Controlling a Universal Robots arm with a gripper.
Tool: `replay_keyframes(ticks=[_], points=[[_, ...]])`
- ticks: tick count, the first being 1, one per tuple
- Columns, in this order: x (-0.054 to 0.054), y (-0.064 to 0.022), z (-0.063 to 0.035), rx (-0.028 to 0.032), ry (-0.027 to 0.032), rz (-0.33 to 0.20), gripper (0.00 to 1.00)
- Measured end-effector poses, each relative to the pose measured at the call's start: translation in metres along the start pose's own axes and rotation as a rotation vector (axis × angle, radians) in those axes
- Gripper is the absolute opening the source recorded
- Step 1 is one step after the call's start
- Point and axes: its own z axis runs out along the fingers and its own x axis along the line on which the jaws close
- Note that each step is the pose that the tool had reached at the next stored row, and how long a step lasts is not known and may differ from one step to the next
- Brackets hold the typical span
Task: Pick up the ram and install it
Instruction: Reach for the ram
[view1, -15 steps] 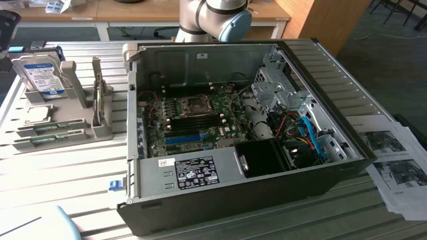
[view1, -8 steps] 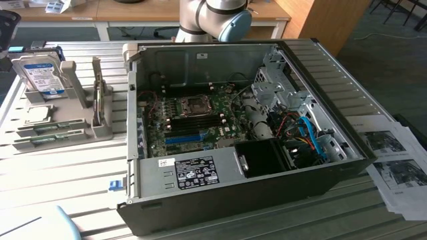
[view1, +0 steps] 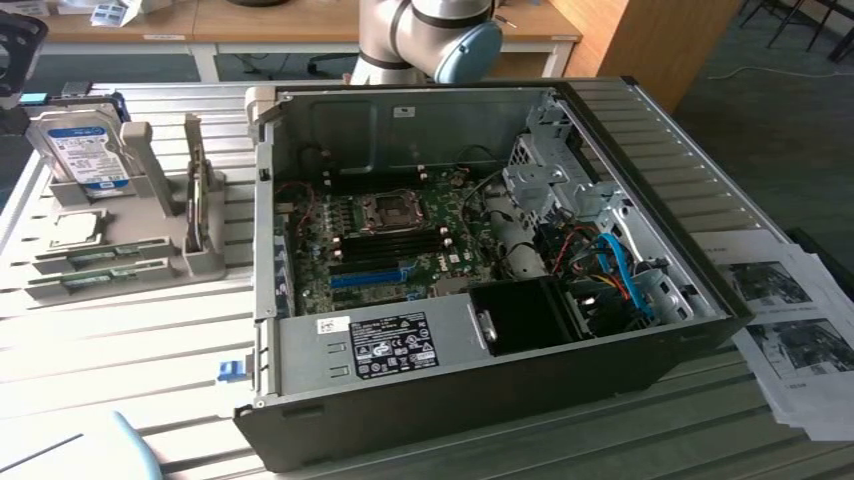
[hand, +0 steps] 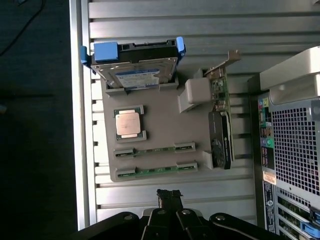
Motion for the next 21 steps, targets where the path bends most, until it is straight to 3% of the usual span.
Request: replay_keyframes(ticks=[11,21], points=[[0.004,0.0219,0.0034,0.0001,0.0013,-0.001,0.09],[0.004,0.0232,0.0036,0.0001,0.0014,-0.003,0.09]])
